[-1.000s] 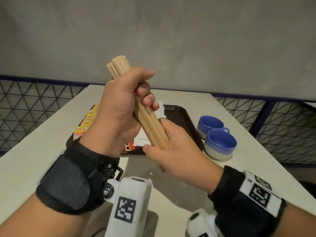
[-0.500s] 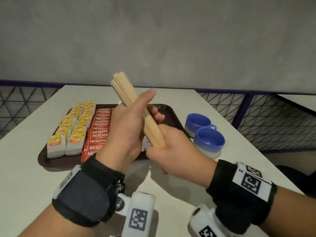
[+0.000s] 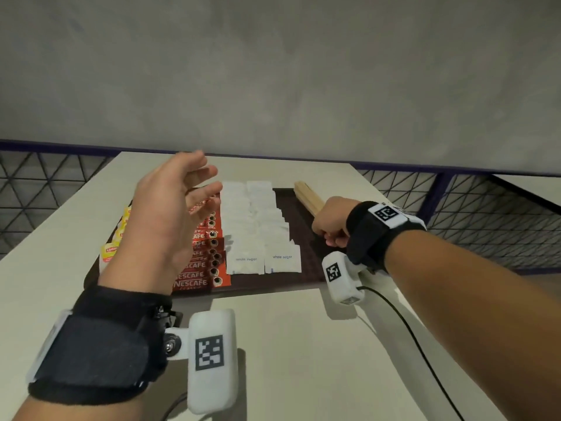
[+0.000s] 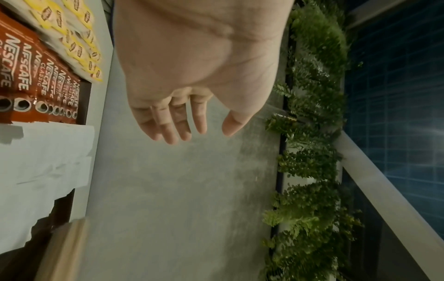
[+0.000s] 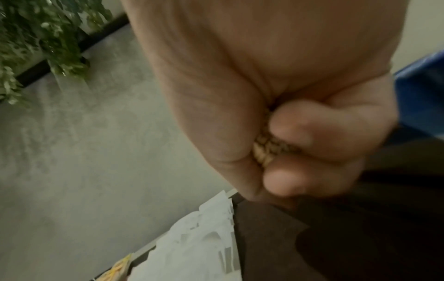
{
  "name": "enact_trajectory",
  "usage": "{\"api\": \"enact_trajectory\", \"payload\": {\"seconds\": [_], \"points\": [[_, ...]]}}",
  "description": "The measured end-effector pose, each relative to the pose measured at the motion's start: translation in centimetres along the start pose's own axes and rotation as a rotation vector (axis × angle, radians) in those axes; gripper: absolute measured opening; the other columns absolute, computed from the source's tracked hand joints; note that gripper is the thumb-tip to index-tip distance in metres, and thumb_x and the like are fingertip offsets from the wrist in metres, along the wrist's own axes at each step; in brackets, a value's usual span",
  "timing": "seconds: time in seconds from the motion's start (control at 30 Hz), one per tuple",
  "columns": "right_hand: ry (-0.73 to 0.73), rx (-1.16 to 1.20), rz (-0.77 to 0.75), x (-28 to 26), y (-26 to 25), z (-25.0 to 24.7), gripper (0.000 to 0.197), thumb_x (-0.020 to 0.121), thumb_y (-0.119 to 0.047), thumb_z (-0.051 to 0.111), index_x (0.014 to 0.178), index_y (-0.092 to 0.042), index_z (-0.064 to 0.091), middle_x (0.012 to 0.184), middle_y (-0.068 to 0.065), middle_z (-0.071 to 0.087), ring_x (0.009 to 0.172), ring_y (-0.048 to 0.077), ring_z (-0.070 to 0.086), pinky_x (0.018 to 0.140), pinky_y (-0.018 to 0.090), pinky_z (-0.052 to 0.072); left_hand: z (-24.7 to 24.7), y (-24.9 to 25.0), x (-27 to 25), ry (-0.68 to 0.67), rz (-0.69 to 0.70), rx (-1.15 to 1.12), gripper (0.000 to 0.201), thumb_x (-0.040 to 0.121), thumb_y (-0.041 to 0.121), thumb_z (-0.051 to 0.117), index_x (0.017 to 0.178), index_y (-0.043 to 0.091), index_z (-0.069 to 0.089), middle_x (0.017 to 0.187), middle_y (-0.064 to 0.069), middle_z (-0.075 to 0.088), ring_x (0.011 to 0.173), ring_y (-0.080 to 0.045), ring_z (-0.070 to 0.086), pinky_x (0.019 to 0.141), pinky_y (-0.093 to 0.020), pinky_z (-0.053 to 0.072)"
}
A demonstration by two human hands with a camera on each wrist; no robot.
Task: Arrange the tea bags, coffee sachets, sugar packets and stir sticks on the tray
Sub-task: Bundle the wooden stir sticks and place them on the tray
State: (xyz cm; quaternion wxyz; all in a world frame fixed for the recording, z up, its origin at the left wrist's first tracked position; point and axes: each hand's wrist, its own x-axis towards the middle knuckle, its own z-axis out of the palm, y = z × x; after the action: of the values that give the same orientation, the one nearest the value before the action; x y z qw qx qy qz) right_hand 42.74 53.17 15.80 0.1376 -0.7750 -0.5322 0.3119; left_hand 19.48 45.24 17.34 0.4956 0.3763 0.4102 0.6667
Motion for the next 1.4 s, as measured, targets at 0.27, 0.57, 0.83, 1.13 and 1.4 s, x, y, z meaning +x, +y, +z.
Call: {"api": "enact_trajectory", "payload": {"seconds": [0.27, 0.57, 0.83, 1.13, 1.4], "points": [[-0.126, 0.076, -0.011, 1.5, -0.3, 1.6, 0.041, 0.094, -0.002, 0.061, 0.135, 0.001, 0.054, 0.088, 0.005, 0.055, 0.074, 0.016, 0.058, 0.044, 0.019, 0.054, -0.5, -0.3, 0.7, 0.016, -0.022, -0.060, 0.008, 0.094, 0.022, 0.062, 0.088, 0.020, 0.067, 0.087, 0.000, 0.073, 0.080, -0.017, 0.068, 0.070, -0.033, 0.053], [-0.153, 0.029, -0.027, 1.9, -1.0, 2.1, 0.037, 0.093, -0.005, 0.064, 0.130, -0.004, 0.059, 0.090, 0.004, 0.059, 0.073, 0.014, 0.061, 0.045, 0.020, 0.052, -0.7, -0.1, 0.5, 0.043, -0.008, -0.110, 0.018, 0.089, 0.003, 0.052, 0.095, 0.016, 0.064, 0.089, -0.003, 0.064, 0.067, -0.012, 0.061, 0.060, -0.027, 0.050], [-0.145, -0.092, -0.043, 1.1, -2.3, 2.1, 0.041, 0.102, -0.019, 0.056, 0.139, -0.001, 0.052, 0.101, 0.008, 0.063, 0.086, 0.018, 0.064, 0.059, 0.015, 0.054, -0.6, 0.1, 0.4, 0.037, 0.009, -0.117, 0.020, 0.090, 0.001, 0.052, 0.091, 0.017, 0.064, 0.085, -0.001, 0.064, 0.065, -0.013, 0.058, 0.061, -0.027, 0.050], [-0.032, -0.437, -0.089, 1.6, -2.5, 0.8, 0.061, 0.103, -0.046, 0.051, 0.152, -0.012, 0.039, 0.154, 0.011, 0.046, 0.137, 0.028, 0.049, 0.112, 0.036, 0.040, -0.5, -0.3, 0.6, 0.031, 0.007, -0.082, 0.020, 0.090, 0.002, 0.053, 0.092, 0.018, 0.065, 0.084, 0.000, 0.066, 0.066, -0.012, 0.061, 0.060, -0.027, 0.051], [0.026, -0.426, -0.260, 0.2, -1.9, -2.1, 0.010, 0.090, -0.017, 0.069, 0.082, -0.013, 0.064, 0.080, 0.005, 0.065, 0.065, 0.017, 0.064, 0.052, 0.028, 0.052, 3.6, -0.2, 0.3, -0.335, 0.157, 0.704, 0.010, 0.096, 0.019, 0.063, 0.096, 0.023, 0.072, 0.092, 0.003, 0.074, 0.082, -0.012, 0.067, 0.071, -0.030, 0.055]]}}
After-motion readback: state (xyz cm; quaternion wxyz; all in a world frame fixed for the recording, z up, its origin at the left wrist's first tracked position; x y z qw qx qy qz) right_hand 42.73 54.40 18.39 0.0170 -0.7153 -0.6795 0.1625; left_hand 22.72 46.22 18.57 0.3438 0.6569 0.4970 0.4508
